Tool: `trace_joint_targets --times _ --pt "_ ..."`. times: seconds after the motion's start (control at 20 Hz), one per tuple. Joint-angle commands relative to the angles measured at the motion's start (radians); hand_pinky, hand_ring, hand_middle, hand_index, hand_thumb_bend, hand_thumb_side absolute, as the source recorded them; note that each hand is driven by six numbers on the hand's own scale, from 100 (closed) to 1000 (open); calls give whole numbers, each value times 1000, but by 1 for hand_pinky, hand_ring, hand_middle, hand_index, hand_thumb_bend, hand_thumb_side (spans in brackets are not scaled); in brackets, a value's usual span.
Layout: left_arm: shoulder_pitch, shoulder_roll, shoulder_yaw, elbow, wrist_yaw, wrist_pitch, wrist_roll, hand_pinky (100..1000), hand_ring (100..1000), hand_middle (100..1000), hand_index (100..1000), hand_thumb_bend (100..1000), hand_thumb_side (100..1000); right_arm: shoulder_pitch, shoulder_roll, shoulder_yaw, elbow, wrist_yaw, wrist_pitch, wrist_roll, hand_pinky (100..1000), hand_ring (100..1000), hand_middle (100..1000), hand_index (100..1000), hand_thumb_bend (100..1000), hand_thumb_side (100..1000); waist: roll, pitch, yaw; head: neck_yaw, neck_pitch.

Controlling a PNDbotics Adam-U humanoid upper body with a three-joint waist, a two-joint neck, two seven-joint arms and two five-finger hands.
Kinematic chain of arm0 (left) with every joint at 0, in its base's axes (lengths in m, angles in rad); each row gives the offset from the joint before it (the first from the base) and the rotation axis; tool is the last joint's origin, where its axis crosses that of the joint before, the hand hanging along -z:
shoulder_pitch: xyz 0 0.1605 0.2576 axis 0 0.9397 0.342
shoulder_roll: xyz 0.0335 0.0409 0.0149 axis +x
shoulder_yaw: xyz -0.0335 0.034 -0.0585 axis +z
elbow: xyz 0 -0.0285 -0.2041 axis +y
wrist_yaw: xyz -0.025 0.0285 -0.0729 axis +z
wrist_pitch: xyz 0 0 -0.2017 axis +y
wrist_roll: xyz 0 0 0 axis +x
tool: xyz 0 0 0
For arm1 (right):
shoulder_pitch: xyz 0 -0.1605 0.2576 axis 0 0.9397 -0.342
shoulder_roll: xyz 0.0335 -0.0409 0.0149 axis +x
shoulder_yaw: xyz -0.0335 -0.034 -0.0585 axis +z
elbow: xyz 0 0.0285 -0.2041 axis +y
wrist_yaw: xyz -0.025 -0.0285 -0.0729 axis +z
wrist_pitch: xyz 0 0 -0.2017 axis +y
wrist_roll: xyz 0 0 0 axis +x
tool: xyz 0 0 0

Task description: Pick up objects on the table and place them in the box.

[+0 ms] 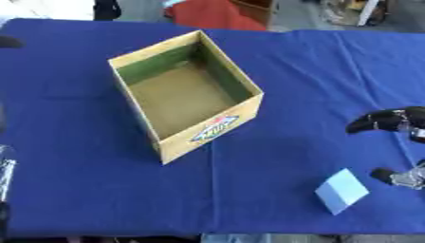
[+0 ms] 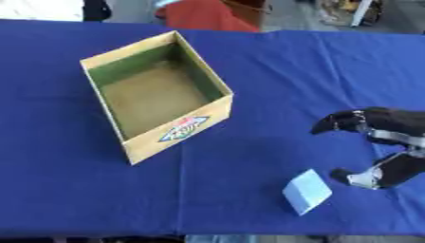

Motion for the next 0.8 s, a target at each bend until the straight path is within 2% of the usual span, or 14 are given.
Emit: trace_joint_targets --times 0.05,0.35,0.8 --pt "-5 26 -3 -17 4 2 -2 578 801 679 735 160 912 -5 -15 -1 -4 3 -7 -5 802 847 849 935 272 652 1 -16 2 -3 7" --pt "-3 26 -5 -17 6 3 -4 578 799 679 735 159 912 11 -7 5 -2 3 -12 -17 800 847 847 935 226 684 0 -19 8 -10 7" --pt "-4 30 -9 -17 10 5 -8 578 793 679 736 158 911 3 -12 19 10 64 -56 -5 821 859 855 934 316 667 2 -25 9 -16 7"
